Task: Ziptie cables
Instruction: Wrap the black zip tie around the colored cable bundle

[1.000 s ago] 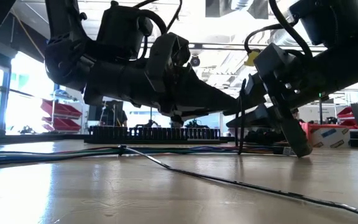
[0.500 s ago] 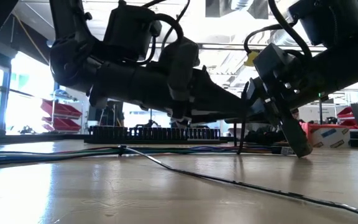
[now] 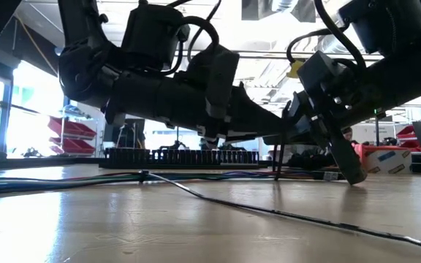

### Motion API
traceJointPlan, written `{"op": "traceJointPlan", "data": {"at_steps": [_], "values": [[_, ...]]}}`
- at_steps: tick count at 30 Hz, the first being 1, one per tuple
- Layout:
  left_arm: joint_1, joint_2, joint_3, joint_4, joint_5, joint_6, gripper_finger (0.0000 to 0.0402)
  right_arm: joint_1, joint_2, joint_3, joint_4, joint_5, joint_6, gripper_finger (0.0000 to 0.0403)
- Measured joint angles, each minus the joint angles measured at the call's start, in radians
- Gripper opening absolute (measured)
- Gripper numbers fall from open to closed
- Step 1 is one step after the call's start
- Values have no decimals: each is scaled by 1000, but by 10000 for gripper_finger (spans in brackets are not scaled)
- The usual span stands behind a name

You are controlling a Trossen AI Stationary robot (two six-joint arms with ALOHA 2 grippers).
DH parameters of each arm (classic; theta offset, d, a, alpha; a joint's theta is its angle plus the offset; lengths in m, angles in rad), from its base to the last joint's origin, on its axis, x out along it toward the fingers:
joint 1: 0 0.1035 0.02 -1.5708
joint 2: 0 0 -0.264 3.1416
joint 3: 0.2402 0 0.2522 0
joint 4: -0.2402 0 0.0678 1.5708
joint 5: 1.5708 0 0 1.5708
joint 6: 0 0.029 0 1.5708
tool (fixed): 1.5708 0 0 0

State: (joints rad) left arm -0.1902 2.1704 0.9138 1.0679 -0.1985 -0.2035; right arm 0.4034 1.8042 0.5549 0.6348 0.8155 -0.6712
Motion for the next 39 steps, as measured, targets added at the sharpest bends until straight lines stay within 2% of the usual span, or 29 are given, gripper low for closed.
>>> {"op": "traceJointPlan", "data": {"at_steps": [3,8,13,18,21,27,30,34,39], "values": [[0,0,0,0,-31,4,6,0,0,0,2,-5,-1,0],[1,0,0,1,-86,-23,1,17,0,2,3,-4,-14,0],[6,0,0,12,-59,-24,0,37,2,25,-1,-3,-34,0],[-5,0,0,46,-48,-14,0,1,2,18,-26,38,75,3],[-14,0,0,45,-60,-20,0,-20,2,18,-33,37,106,24],[-33,-5,0,46,-98,-21,0,-30,1,19,-63,42,127,98],[-43,-6,0,44,-120,-22,0,-30,0,20,-86,28,141,120],[-52,-6,0,45,-132,-33,0,-31,-1,20,-87,-14,197,124],[-59,-6,-7,45,-167,-57,0,-31,-1,20,-98,-12,232,104]]}}
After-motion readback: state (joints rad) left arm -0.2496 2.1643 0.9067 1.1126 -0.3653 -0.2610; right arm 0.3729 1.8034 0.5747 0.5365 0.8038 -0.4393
